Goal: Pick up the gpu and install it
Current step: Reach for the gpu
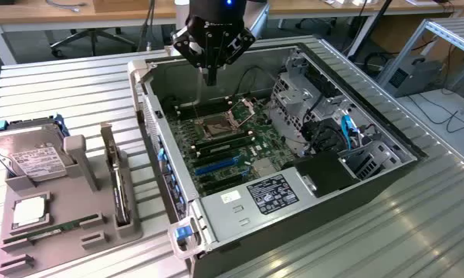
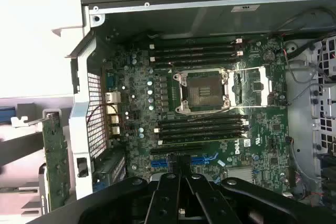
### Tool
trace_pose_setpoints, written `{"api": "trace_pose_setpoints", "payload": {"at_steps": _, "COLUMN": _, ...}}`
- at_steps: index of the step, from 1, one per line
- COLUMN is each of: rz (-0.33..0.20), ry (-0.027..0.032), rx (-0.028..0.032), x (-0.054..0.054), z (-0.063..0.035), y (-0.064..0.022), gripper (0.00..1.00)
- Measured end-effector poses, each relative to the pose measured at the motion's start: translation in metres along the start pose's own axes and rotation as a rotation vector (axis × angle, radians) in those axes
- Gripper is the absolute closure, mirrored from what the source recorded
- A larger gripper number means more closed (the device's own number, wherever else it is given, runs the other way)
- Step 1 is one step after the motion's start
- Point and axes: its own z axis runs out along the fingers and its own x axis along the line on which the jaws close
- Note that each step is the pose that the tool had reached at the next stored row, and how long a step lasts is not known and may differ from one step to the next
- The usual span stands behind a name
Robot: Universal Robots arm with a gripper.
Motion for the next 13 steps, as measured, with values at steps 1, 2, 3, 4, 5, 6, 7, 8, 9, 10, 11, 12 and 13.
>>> {"api": "trace_pose_setpoints", "payload": {"at_steps": 1, "rz": 0.0, "ry": 0.0, "rx": 0.0001, "x": 0.0007, "z": 0.0, "y": 0.0, "gripper": 0.89}}
{"api": "trace_pose_setpoints", "payload": {"at_steps": 2, "rz": 0.0, "ry": 0.0, "rx": 0.0, "x": 0.0011, "z": 0.0, "y": -0.0001, "gripper": 0.89}}
{"api": "trace_pose_setpoints", "payload": {"at_steps": 3, "rz": 0.0, "ry": 0.0, "rx": 0.0, "x": 0.0015, "z": 0.0, "y": -0.0001, "gripper": 0.89}}
{"api": "trace_pose_setpoints", "payload": {"at_steps": 4, "rz": 0.0, "ry": 0.0, "rx": -0.0001, "x": 0.0018, "z": 0.0, "y": -0.0001, "gripper": 0.89}}
{"api": "trace_pose_setpoints", "payload": {"at_steps": 5, "rz": 0.0, "ry": -0.0001, "rx": -0.0001, "x": 0.0021, "z": 0.0, "y": -0.0002, "gripper": 0.89}}
{"api": "trace_pose_setpoints", "payload": {"at_steps": 6, "rz": 0.0, "ry": 0.0, "rx": 0.0, "x": 0.0024, "z": -0.0001, "y": -0.0002, "gripper": 0.89}}
{"api": "trace_pose_setpoints", "payload": {"at_steps": 7, "rz": 0.0, "ry": -0.0001, "rx": -0.0001, "x": 0.0027, "z": 0.0, "y": -0.0002, "gripper": 0.89}}
{"api": "trace_pose_setpoints", "payload": {"at_steps": 8, "rz": 0.0, "ry": 0.0, "rx": 0.0, "x": 0.0031, "z": -0.0001, "y": -0.0002, "gripper": 0.89}}
{"api": "trace_pose_setpoints", "payload": {"at_steps": 9, "rz": 0.0, "ry": 0.0, "rx": 0.0, "x": 0.0033, "z": -0.0001, "y": -0.0002, "gripper": 0.89}}
{"api": "trace_pose_setpoints", "payload": {"at_steps": 10, "rz": 0.0, "ry": 0.0, "rx": 0.0, "x": 0.0035, "z": -0.0001, "y": -0.0003, "gripper": 0.89}}
{"api": "trace_pose_setpoints", "payload": {"at_steps": 11, "rz": 0.0, "ry": 0.0, "rx": 0.0, "x": 0.0037, "z": -0.0001, "y": -0.0003, "gripper": 0.89}}
{"api": "trace_pose_setpoints", "payload": {"at_steps": 12, "rz": 0.0, "ry": 0.0, "rx": 0.0, "x": 0.0039, "z": -0.0001, "y": -0.0003, "gripper": 0.89}}
{"api": "trace_pose_setpoints", "payload": {"at_steps": 13, "rz": 0.0, "ry": 0.0, "rx": 0.0, "x": 0.0041, "z": -0.0001, "y": -0.0003, "gripper": 0.89}}
